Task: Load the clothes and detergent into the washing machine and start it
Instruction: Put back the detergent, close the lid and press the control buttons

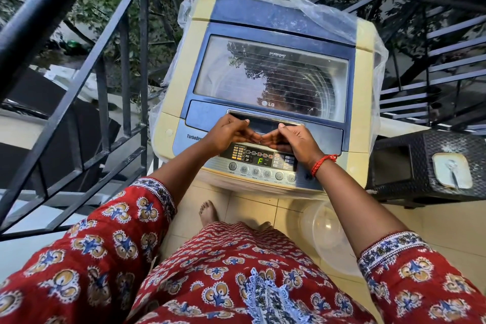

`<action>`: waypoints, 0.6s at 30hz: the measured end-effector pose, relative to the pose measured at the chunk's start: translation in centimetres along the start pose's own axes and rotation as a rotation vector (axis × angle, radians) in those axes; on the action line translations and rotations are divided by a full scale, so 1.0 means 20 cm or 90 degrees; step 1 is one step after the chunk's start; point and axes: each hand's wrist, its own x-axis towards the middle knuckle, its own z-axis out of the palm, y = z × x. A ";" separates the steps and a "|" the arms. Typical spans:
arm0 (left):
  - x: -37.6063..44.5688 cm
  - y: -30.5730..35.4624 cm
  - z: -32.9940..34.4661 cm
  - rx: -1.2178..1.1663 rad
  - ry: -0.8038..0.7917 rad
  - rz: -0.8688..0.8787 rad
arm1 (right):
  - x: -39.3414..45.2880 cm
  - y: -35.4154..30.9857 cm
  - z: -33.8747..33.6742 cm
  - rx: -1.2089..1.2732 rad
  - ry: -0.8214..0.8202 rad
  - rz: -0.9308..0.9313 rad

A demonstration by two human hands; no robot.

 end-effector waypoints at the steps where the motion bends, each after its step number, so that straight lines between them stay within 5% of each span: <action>1: 0.00 0.00 0.00 -0.001 0.001 -0.001 | 0.00 0.00 0.00 0.000 -0.001 0.000; 18: 0.00 -0.01 -0.01 0.013 0.022 -0.003 | 0.00 0.00 0.01 -0.003 0.006 0.007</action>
